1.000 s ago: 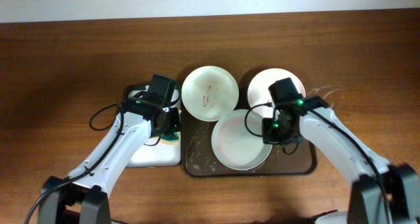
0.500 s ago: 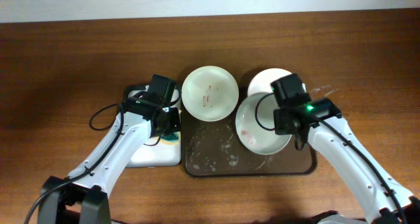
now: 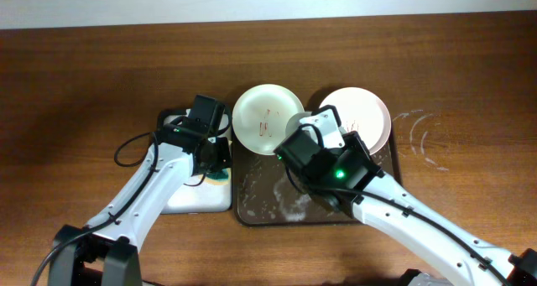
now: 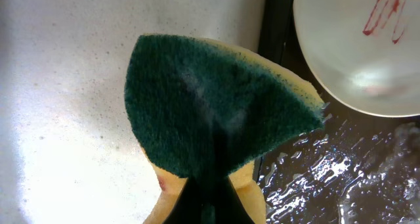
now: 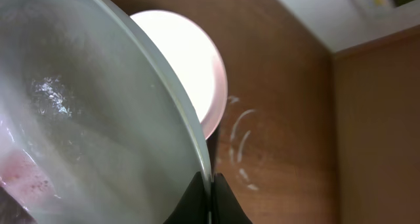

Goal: Clean dirty plates on tray and stack at the side
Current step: 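Lift the cleaned plate with the right gripper and place it right of tray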

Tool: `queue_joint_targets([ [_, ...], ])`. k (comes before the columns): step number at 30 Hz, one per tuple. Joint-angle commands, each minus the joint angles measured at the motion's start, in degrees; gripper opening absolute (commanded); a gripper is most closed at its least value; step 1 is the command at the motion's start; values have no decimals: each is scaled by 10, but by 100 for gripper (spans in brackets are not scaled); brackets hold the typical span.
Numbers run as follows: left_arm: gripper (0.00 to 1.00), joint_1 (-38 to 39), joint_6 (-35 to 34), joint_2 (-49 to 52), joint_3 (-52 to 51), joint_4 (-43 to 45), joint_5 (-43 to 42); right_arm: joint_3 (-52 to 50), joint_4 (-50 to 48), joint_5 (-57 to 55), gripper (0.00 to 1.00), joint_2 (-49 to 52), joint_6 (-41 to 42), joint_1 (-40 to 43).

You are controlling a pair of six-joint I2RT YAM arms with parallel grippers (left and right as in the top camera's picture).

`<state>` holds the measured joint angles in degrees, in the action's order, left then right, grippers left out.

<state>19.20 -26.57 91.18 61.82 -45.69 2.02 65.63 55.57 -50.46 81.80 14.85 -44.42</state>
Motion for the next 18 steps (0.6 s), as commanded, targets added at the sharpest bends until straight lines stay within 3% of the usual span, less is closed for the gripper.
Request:
queue_joint_targets([
  [1, 0, -2, 9, -8, 1, 0, 8, 13, 0, -80, 4, -11, 4, -19],
  [18, 0, -2, 9, -8, 1, 2, 8, 13, -4, -124, 4, -11, 4, -21],
])
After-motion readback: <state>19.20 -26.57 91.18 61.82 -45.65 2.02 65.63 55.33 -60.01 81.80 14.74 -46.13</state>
